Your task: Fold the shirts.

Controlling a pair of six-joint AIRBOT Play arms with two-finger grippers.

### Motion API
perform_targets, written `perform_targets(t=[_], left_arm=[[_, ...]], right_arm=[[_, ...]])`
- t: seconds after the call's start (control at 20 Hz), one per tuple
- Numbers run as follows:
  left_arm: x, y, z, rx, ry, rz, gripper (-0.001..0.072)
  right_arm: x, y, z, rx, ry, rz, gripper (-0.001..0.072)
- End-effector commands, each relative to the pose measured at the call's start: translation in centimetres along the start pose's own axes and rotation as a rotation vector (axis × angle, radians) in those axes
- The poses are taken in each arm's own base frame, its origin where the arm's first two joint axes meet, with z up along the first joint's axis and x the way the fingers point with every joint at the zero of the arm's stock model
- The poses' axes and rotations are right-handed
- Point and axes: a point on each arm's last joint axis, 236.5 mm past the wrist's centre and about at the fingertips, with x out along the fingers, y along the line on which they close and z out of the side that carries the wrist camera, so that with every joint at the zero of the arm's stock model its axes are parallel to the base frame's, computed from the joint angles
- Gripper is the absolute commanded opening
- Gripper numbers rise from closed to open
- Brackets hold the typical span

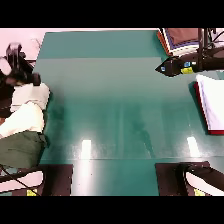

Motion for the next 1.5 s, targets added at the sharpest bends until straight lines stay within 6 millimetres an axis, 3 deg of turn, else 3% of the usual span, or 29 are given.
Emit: perform_targets(t=[0.0,0.15,0.2,0.25,0.3,0.4,0.5,0.6,0.7,0.75,0.85,0.9,1.1,1.25,1.35,1.4,1.45], left_arm=[[4.5,2.8,-5.0,-0.051,0.092,0.039,0.0656],[5.3,2.4,-5.5,-0.067,0.114,0.024,0.0654],[5.2,2.4,-5.5,-0.085,0.112,0.023,0.0498],[4.9,2.4,-5.3,-0.092,0.111,0.024,0.0240],[4.4,2.5,-4.8,-0.093,0.101,0.025,0.0035],[1.6,2.7,-1.7,-0.105,0.022,0.022,0.0025],[-4.9,2.7,4.0,-0.111,-0.170,0.006,0.0024],[-14.7,1.4,9.4,-0.077,-0.405,-0.029,0.0024],[-24.7,-1.3,11.9,0.010,-0.607,-0.078,0.0024],[-28.6,-2.9,12.0,0.056,-0.677,-0.110,0.0023],[-33.8,-7.1,11.0,0.147,-0.744,-0.208,0.0023],[-34.5,-9.3,10.1,0.197,-0.734,-0.258,0.0023],[-32.5,-20.3,4.3,0.443,-0.543,-0.457,0.0023],[-30.5,-30.8,-1.1,0.639,-0.404,-0.639,0.0025],[-30.4,-38.5,-5.6,0.759,-0.346,-0.812,0.0028],[-30.6,-41.6,-7.4,0.786,-0.332,-0.898,0.0219],[-30.7,-44.0,-8.3,0.771,-0.324,-0.961,0.0517]], right_arm=[[0.0,0.0,0.1,-0.001,-0.006,-0.001,0.0017],[0.0,0.0,0.1,-0.001,-0.006,-0.001,0.0017],[0.0,0.0,0.2,-0.001,-0.006,0.000,0.0017],[0.0,0.0,0.2,-0.001,-0.006,0.000,0.0017],[-0.1,0.0,0.2,0.000,-0.007,0.000,0.0017],[-0.2,0.1,0.3,-0.003,-0.010,0.000,0.0017],[-1.3,0.7,1.8,-0.020,-0.052,0.001,0.0017],[-3.4,1.9,4.3,-0.057,-0.126,0.004,0.0017],[-6.0,3.1,6.8,-0.100,-0.205,0.000,0.0017],[-7.3,3.7,7.9,-0.121,-0.245,-0.003,0.0017],[-9.8,4.9,9.8,-0.159,-0.315,-0.010,0.0017],[-11.0,5.4,10.6,-0.175,-0.350,-0.012,0.0017],[-15.3,7.6,13.1,-0.234,-0.468,-0.017,0.0017],[-17.2,8.4,13.9,-0.259,-0.518,-0.023,0.0017],[-17.5,8.2,14.1,-0.266,-0.524,-0.042,0.0017],[-17.5,8.2,14.0,-0.266,-0.520,-0.043,0.0017],[-17.4,8.1,13.9,-0.265,-0.514,-0.042,0.0017]])
